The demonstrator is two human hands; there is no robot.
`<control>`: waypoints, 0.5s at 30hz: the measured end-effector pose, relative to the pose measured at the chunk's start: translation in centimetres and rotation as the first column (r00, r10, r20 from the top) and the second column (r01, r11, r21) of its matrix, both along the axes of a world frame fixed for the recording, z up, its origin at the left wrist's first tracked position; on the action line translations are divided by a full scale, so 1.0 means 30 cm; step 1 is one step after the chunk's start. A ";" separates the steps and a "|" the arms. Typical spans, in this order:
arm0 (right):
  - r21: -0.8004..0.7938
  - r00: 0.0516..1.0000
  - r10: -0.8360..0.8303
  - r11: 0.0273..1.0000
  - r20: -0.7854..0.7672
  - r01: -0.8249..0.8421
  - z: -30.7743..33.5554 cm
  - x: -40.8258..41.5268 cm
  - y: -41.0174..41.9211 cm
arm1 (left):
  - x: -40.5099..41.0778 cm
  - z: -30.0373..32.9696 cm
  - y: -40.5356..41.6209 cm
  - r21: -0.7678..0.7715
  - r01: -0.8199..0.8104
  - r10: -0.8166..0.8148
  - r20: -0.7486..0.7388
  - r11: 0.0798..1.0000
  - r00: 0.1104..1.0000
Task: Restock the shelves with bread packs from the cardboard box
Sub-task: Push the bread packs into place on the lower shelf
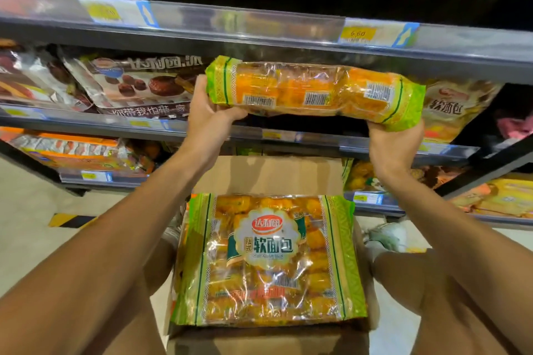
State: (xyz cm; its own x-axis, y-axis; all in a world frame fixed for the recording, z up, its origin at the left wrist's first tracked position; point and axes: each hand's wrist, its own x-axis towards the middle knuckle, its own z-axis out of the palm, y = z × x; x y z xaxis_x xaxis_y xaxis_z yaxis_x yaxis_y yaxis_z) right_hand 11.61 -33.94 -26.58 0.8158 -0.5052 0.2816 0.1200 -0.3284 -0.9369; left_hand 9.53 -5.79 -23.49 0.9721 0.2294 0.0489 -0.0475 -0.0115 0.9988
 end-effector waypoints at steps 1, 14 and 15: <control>-0.002 1.000 0.000 1.000 -0.015 0.000 -0.020 0.013 0.003 | 0.014 -0.012 0.003 -0.002 0.007 -0.007 -0.005 1.000 1.000; -0.125 0.931 -0.007 0.991 -0.366 -0.041 -0.083 0.163 0.005 | 0.170 -0.111 -0.019 0.048 0.061 -0.054 -0.133 0.997 0.990; -0.046 0.941 0.006 0.999 -0.338 -0.023 -0.082 0.167 0.006 | 0.181 -0.110 -0.028 0.002 0.041 -0.041 -0.121 0.999 0.992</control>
